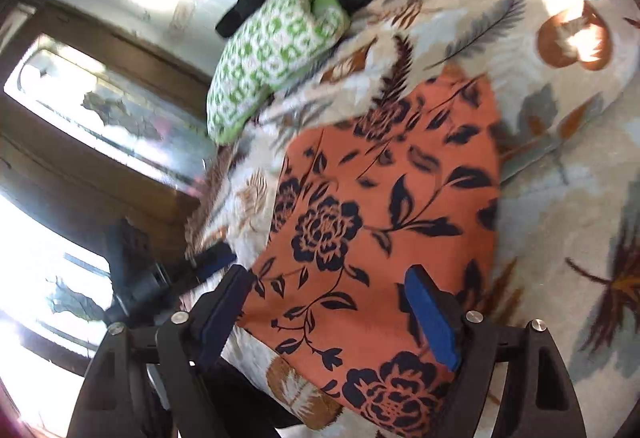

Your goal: Fold small clothes

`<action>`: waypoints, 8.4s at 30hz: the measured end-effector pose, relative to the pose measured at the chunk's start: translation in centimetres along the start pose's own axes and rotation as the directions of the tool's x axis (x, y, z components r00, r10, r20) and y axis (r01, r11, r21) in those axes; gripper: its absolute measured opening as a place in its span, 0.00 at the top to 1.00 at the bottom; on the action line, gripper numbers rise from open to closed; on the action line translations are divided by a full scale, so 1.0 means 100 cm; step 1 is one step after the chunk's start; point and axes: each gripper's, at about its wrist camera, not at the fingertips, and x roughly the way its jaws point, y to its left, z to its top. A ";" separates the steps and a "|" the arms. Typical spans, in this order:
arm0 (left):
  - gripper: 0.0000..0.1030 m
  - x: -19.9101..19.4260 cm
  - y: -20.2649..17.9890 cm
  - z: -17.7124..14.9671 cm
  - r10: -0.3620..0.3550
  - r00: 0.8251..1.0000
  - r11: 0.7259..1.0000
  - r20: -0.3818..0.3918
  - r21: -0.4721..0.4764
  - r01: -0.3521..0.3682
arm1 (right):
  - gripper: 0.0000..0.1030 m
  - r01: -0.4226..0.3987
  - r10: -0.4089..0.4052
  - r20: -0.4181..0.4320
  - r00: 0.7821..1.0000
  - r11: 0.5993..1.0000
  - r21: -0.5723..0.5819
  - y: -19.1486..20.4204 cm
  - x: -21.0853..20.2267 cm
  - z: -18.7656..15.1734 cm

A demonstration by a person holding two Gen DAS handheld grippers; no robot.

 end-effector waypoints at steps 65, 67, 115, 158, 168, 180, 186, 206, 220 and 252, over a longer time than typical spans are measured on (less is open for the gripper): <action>0.23 -0.019 -0.182 -0.066 0.236 0.939 0.903 0.248 0.301 -0.307 | 0.18 0.402 -0.373 0.201 0.906 0.906 -0.131 -0.012 -0.093 -0.054; 0.22 -0.024 -0.185 -0.072 0.246 0.936 0.901 0.252 0.297 -0.317 | 0.18 0.428 -0.393 0.222 0.892 0.893 -0.138 -0.010 -0.102 -0.072; 0.11 0.031 -0.138 -0.041 0.039 0.998 0.989 0.050 0.141 -0.046 | 0.00 0.113 -0.137 0.129 0.982 0.978 0.176 -0.096 -0.091 0.017; 0.12 0.078 -0.167 -0.056 0.117 0.992 0.954 0.048 0.271 -0.126 | 0.33 0.113 -0.115 0.023 0.993 0.992 0.060 -0.099 -0.021 0.072; 0.12 0.055 -0.171 -0.055 0.148 0.984 0.947 0.101 0.271 -0.170 | 0.26 0.175 -0.177 0.037 0.984 0.983 0.046 -0.092 -0.003 0.077; 0.12 0.035 -0.174 -0.061 0.160 0.979 0.951 0.127 0.247 -0.187 | 0.24 0.239 -0.235 0.082 0.968 0.970 -0.037 -0.055 -0.025 0.042; 0.11 0.021 -0.186 -0.076 0.209 0.965 0.935 0.159 0.256 -0.244 | 0.19 0.494 -0.475 0.145 0.868 0.856 -0.154 -0.020 -0.072 -0.017; 0.11 -0.020 -0.215 -0.101 0.277 0.931 0.893 0.240 0.292 -0.341 | 0.16 0.634 -0.602 0.198 0.774 0.736 -0.237 0.011 -0.109 -0.094; 0.03 -0.027 -0.220 -0.095 0.283 0.916 0.887 0.284 0.285 -0.362 | 0.16 0.648 -0.607 0.228 0.761 0.724 -0.236 0.021 -0.105 -0.084; 0.03 -0.025 -0.238 -0.085 0.247 0.921 0.880 0.303 0.327 -0.344 | 0.16 0.687 -0.635 0.262 0.727 0.682 -0.252 0.027 -0.103 -0.073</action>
